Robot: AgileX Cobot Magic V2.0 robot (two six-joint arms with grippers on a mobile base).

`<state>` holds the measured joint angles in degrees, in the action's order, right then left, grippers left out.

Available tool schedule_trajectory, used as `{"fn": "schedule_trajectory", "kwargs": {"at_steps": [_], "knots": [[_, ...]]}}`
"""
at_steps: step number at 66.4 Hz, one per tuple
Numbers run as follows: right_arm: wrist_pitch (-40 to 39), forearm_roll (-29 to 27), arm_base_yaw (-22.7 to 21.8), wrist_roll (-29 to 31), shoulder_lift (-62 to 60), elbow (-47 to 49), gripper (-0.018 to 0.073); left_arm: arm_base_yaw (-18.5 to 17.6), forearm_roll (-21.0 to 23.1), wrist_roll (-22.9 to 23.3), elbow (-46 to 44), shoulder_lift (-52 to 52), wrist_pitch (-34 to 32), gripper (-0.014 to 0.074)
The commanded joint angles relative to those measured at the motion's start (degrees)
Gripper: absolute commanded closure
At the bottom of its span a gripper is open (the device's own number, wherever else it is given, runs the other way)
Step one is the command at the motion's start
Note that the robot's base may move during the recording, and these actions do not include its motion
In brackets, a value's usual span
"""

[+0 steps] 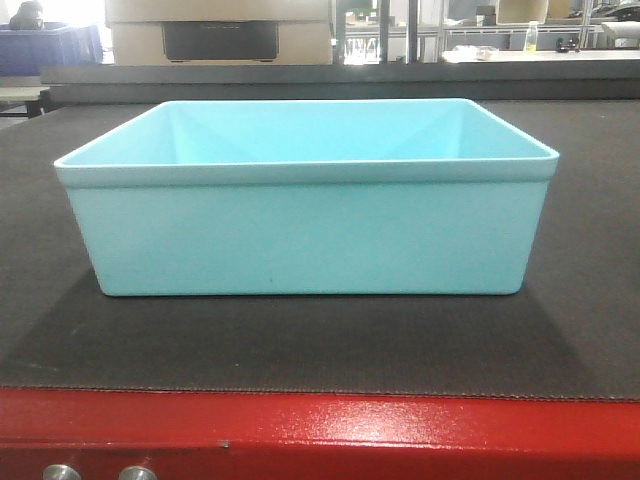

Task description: Fetch blue bin and place on conveyor start

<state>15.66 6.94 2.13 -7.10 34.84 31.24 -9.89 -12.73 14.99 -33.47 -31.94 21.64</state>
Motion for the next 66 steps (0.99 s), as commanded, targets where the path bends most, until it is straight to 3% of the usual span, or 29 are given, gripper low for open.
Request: {"fn": "schedule_trajectory", "kwargs": {"at_steps": [1,46,52,56,63,66], "knots": [[-2.89,0.93,-0.34,0.04,-2.46,-0.36,0.0721,0.16,-0.91,0.33,0.14,1.79,-1.43,0.0708],[-4.5,0.93,-0.34,0.04,-3.55,-0.36,0.0721,0.16,-0.91,0.33,0.14,2.78,-1.6,0.0708],[-4.5,0.93,-0.34,0.04,-3.55,-0.36,0.0721,0.61,2.9,0.07,0.14,3.18,-1.38,0.0708],[-4.5,0.93,-0.34,0.04,-3.55,-0.36,0.0721,1.62,5.5,-5.07,0.16,4.23,-1.31,0.0708],[-4.5,0.93,-0.34,0.04,-3.55,-0.36,0.0721,4.7,14.69,-19.84,2.3,7.81,-2.15,0.0708],[-4.5,0.93,-0.34,0.04,-3.55,-0.36,0.0721,6.31,15.81,-21.1,4.26,9.88,-3.16,0.0708]]}}
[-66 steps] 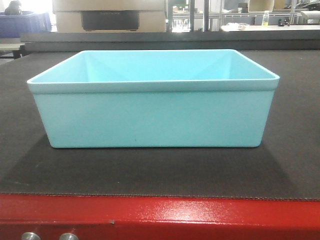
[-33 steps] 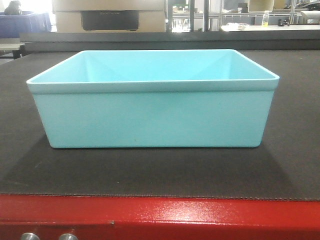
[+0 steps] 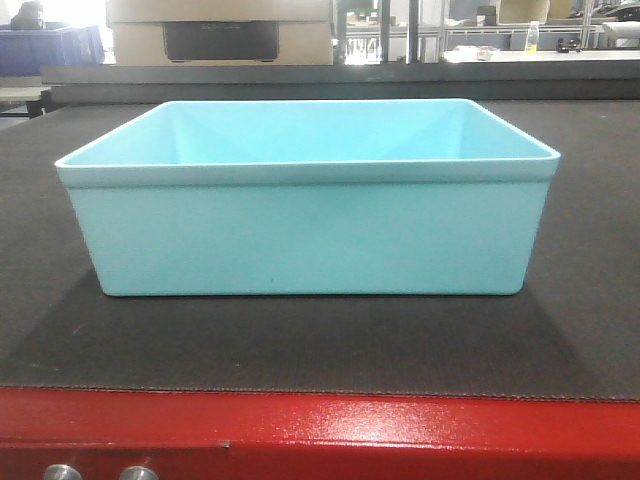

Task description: Fetch blue bin and place on conveyor start

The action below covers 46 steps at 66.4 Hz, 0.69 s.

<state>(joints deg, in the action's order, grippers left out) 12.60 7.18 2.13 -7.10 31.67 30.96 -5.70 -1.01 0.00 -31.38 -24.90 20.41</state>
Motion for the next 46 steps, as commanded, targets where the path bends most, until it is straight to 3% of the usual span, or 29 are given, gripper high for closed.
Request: {"fn": "schedule_trajectory", "kwargs": {"at_steps": [1,12,24,31,33,46], "knots": [[-1.44,0.69,-0.34,0.04,-0.38,-0.08,0.0721,2.53,4.09,-6.11,2.84,3.45,-2.27,0.0708],[-1.44,0.69,-0.34,0.04,-0.38,-0.08,0.0721,5.27,4.09,-6.11,13.87,12.7,-8.81,0.0708],[-1.44,0.69,-0.34,0.04,-0.38,-0.08,0.0721,5.79,4.23,-6.11,27.76,22.38,-17.35,0.0708],[-1.44,0.69,-0.34,0.04,-0.38,-0.08,0.0721,5.79,4.36,-6.11,31.38,24.9,-22.25,0.0708],[-1.57,0.69,-0.34,0.04,-0.38,-0.08,0.0721,5.79,4.36,-6.11,31.38,24.9,-19.19,0.0708],[-2.0,0.69,-0.34,0.04,-0.38,-0.08,0.0721,5.79,4.36,-6.11,31.38,24.9,-19.78,0.0708]]}}
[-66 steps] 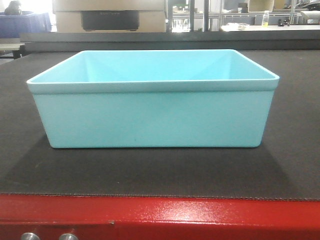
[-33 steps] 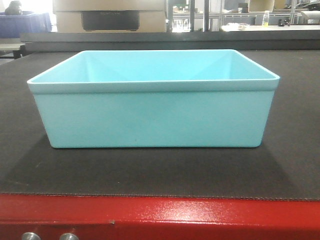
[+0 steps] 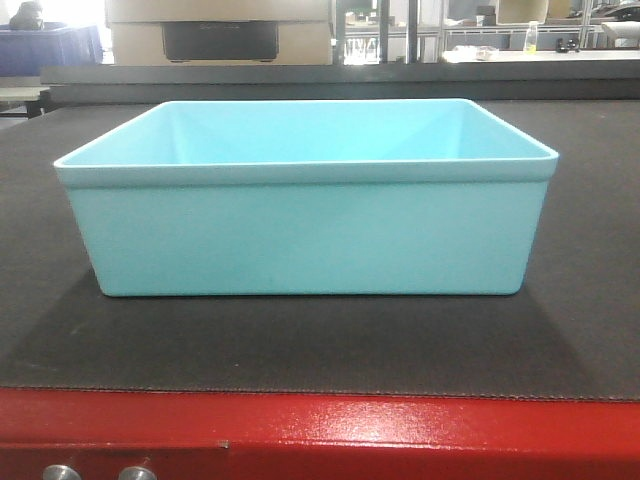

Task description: Fetch blue bin and place on conveyor start

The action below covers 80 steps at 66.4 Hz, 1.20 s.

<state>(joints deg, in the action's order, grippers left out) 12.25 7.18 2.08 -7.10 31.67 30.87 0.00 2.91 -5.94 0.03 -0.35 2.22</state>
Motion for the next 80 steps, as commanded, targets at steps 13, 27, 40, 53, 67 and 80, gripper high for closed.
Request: {"fn": "schedule_trajectory", "kwargs": {"at_steps": [13,27,40,53,67,80], "knots": [[-1.86,0.69,-0.3,0.04,-0.38,0.01,0.0721,0.09,0.44,-0.16,-0.03,0.35,-1.59,0.0708],[-2.2,0.69,-0.3,0.04,-0.38,0.01,0.0721,0.09,0.44,-0.16,-0.03,0.35,-1.59,0.0708],[-2.44,0.69,-0.3,0.04,-0.38,0.01,0.0721,0.09,0.44,-0.16,-0.03,0.35,-1.59,0.0708],[-2.43,-0.92,-0.93,0.95,-0.57,-0.2,0.0721,0.09,0.44,-0.16,-0.03,0.35,-1.59,0.0708],[-2.81,-8.76,-5.06,9.26,-7.63,-5.84,0.0721,0.09,0.44,-0.16,-0.03,0.35,-1.59,0.0708],[-5.5,-10.31,-9.05,9.26,-17.41,-16.57,0.0721,0.09,0.44,-0.16,-0.03,0.35,-1.59,0.0708]]}}
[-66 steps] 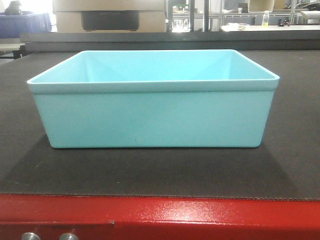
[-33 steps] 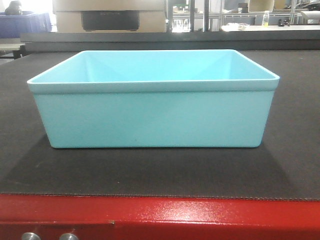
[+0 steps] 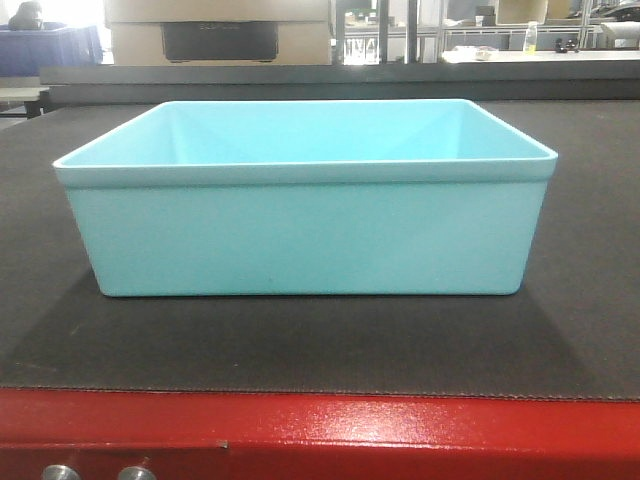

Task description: Fetch blue bin and place on conveyor start

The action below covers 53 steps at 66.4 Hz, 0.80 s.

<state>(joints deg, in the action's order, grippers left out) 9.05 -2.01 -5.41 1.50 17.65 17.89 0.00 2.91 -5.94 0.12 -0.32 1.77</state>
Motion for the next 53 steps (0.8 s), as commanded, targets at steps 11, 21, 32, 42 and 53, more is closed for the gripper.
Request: {"fn": "schedule_trajectory", "kwargs": {"at_steps": [11,21,32,42,53], "knots": [[-5.38,-1.41,-4.78,0.66,-10.53,-11.77,0.0721,0.09,0.44,-0.16,-0.12,0.32,-1.14,0.0708],[-5.63,-1.41,-5.19,0.66,-16.93,-16.95,0.0721,0.09,0.44,-0.16,-0.12,0.32,-1.14,0.0708],[-5.32,-1.41,-5.19,0.66,-17.65,-17.89,0.0721,0.09,0.44,-0.16,-0.12,0.32,-1.14,0.0708],[-4.76,-1.41,-5.19,0.66,-17.65,-17.89,0.0721,0.09,0.44,-0.16,-0.12,0.32,-1.14,0.0708],[-4.76,-1.41,-5.19,0.66,-17.65,-17.89,0.0721,0.09,0.44,-0.16,-0.12,0.32,-1.14,0.0708]]}}
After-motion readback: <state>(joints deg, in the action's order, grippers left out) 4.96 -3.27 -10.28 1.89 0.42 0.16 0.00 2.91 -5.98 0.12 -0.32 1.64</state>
